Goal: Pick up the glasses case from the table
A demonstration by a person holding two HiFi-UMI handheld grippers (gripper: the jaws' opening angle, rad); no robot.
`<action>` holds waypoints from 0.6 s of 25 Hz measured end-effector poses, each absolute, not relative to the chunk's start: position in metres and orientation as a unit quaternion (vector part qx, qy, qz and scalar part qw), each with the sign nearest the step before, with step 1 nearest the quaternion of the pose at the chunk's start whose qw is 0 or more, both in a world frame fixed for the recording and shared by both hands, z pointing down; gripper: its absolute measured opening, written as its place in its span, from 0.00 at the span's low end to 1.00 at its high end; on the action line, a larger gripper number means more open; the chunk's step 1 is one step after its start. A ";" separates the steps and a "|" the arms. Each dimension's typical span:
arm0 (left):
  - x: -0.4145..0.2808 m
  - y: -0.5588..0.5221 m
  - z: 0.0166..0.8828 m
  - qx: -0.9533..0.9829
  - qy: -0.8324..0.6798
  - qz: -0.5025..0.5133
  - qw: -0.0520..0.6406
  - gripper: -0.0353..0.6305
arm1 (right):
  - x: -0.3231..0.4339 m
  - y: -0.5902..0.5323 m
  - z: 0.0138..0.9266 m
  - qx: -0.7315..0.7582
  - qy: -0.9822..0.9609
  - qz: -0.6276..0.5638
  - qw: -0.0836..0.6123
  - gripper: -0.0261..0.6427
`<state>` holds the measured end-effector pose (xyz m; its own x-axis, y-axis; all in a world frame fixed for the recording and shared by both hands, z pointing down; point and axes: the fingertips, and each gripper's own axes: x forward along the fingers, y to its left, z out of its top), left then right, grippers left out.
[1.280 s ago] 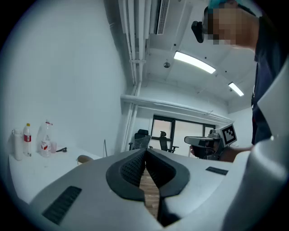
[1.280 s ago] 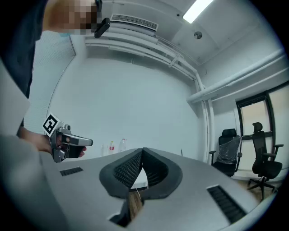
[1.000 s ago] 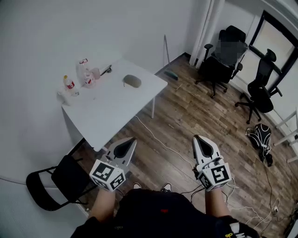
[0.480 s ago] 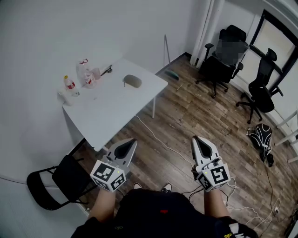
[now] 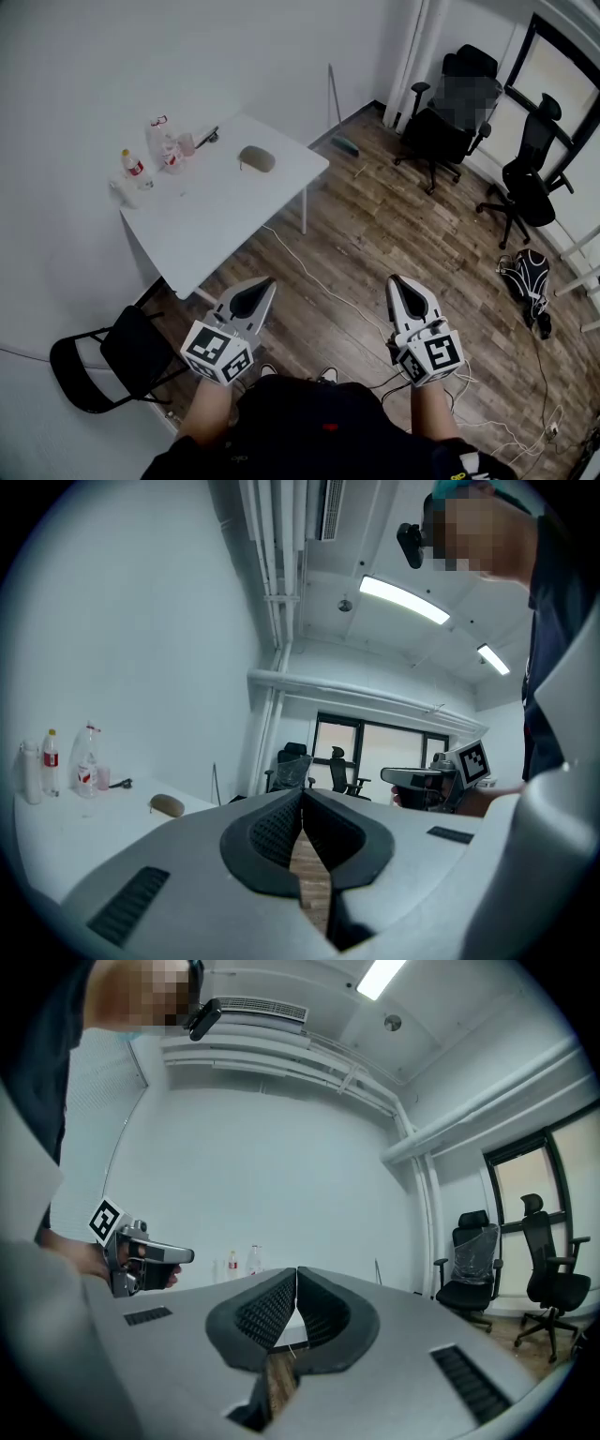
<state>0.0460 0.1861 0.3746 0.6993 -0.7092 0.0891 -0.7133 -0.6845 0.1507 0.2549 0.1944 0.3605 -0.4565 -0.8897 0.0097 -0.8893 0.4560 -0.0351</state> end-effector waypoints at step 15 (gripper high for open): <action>0.052 0.158 0.388 0.902 -0.419 0.006 0.102 0.09 | 0.267 0.158 0.397 -0.490 0.871 -0.038 -0.004 0.07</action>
